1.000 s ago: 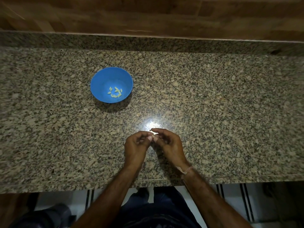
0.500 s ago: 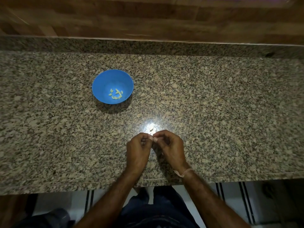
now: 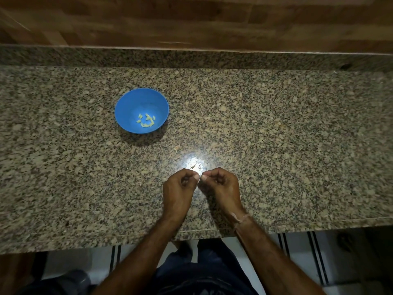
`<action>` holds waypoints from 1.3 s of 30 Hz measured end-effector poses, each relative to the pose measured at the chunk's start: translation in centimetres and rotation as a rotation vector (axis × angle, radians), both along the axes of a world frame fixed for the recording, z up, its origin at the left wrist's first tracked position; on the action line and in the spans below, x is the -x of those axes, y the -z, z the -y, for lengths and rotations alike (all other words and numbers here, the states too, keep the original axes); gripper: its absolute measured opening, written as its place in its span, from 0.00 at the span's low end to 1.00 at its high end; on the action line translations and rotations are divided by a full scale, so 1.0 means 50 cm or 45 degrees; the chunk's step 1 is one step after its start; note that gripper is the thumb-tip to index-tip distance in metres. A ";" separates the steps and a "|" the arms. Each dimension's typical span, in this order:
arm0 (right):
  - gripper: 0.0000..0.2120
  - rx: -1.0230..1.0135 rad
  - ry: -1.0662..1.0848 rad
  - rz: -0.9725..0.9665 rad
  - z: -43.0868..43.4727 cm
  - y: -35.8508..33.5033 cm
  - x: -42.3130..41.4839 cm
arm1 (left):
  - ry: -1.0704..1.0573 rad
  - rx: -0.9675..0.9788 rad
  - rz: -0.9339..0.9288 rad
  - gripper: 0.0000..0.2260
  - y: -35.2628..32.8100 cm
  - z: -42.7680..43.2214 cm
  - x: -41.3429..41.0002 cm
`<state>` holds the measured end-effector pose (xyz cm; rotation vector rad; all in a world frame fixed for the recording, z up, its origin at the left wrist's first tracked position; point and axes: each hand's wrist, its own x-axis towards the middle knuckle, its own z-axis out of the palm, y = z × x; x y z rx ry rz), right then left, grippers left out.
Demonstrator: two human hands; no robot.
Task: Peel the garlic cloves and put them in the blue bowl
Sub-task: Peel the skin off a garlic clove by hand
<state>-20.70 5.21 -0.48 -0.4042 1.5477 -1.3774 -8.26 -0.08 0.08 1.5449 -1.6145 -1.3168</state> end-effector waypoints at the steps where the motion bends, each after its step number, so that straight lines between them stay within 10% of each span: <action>1: 0.03 0.009 -0.004 0.017 0.000 0.001 -0.001 | -0.001 0.004 0.005 0.04 -0.001 0.000 0.001; 9: 0.04 -0.022 -0.061 0.105 0.002 -0.016 0.001 | 0.103 -0.004 0.048 0.10 -0.008 0.001 0.000; 17: 0.03 0.022 -0.215 -0.282 0.012 0.008 0.017 | -0.029 -0.651 -0.244 0.14 0.003 0.012 0.010; 24: 0.12 -0.195 -0.046 0.241 0.015 -0.008 0.021 | 0.005 -0.093 0.037 0.03 0.022 0.007 -0.002; 32: 0.20 -0.182 -0.058 0.183 0.021 -0.005 0.017 | 0.082 0.085 0.071 0.03 0.000 0.004 0.009; 39: 0.05 0.078 -0.253 -0.131 0.016 -0.010 0.027 | 0.006 0.015 0.162 0.08 0.005 0.009 -0.003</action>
